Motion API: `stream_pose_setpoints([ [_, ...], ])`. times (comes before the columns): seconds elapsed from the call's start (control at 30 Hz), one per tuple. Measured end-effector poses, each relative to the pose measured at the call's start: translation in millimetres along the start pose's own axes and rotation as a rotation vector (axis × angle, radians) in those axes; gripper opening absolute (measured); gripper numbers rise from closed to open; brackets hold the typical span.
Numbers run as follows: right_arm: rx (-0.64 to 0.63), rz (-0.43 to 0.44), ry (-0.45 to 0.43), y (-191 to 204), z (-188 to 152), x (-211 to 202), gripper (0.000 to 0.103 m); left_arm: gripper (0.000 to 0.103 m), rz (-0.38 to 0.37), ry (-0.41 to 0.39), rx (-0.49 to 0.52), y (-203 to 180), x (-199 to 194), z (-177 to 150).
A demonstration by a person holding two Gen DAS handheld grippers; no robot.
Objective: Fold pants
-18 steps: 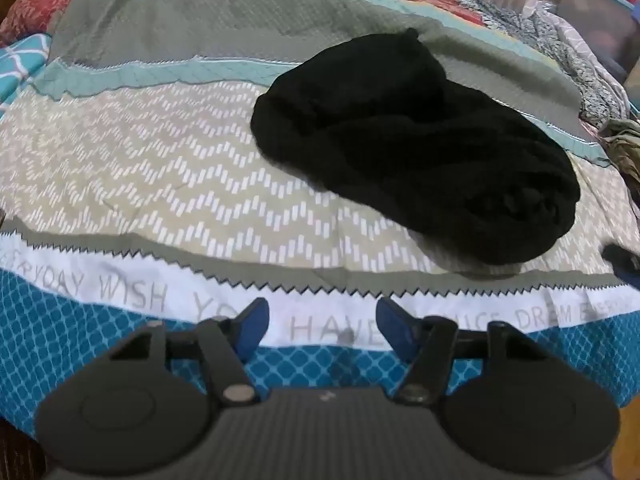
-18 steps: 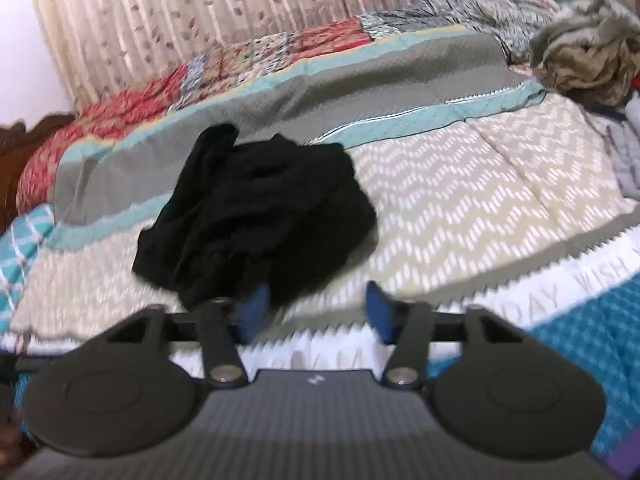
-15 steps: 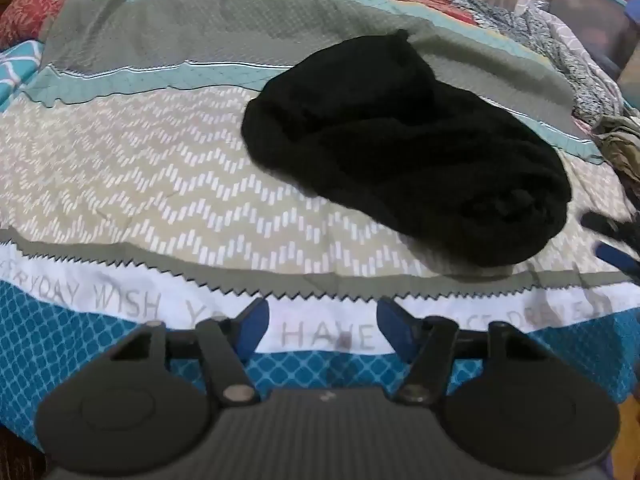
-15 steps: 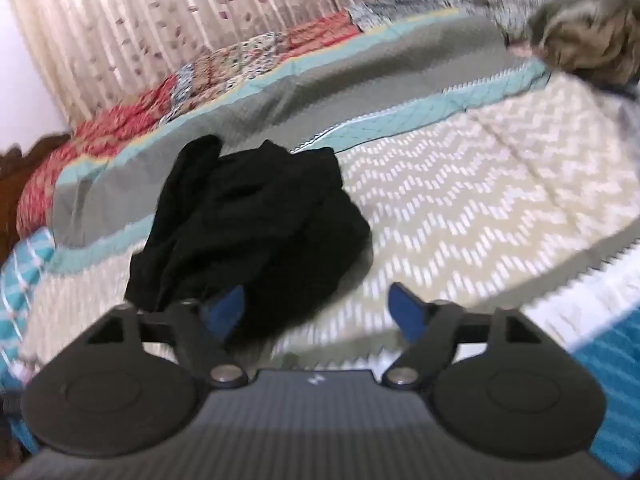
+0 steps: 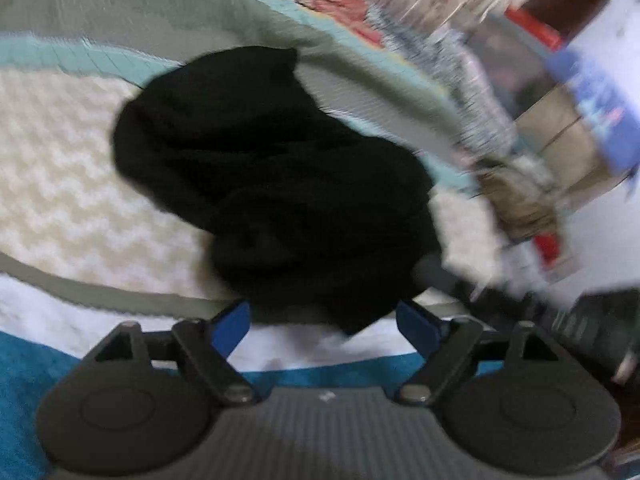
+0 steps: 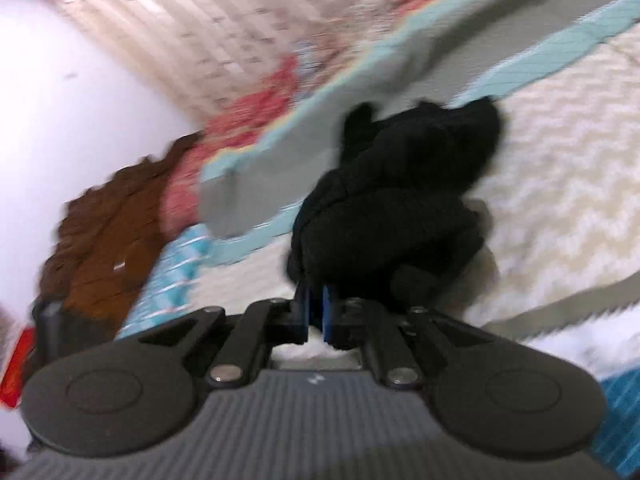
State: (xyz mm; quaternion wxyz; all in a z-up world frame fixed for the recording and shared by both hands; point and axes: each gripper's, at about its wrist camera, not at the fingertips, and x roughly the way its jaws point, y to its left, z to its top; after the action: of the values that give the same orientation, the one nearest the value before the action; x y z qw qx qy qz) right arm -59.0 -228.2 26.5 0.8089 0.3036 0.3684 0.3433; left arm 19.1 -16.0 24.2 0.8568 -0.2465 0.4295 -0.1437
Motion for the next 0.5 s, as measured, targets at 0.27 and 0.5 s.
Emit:
stream_pose_setpoints([
  [0.27,-0.038,-0.017,0.085,19.4,-29.9,4.0,0.009,0.080,-0.031,0.095,-0.215,39.6,21.5,10.3],
  [0.5,-0.076,-0.019,0.144,23.6,-24.3,16.7,0.012,0.018,-0.143,0.079,-0.256,38.8,19.7,8.1],
])
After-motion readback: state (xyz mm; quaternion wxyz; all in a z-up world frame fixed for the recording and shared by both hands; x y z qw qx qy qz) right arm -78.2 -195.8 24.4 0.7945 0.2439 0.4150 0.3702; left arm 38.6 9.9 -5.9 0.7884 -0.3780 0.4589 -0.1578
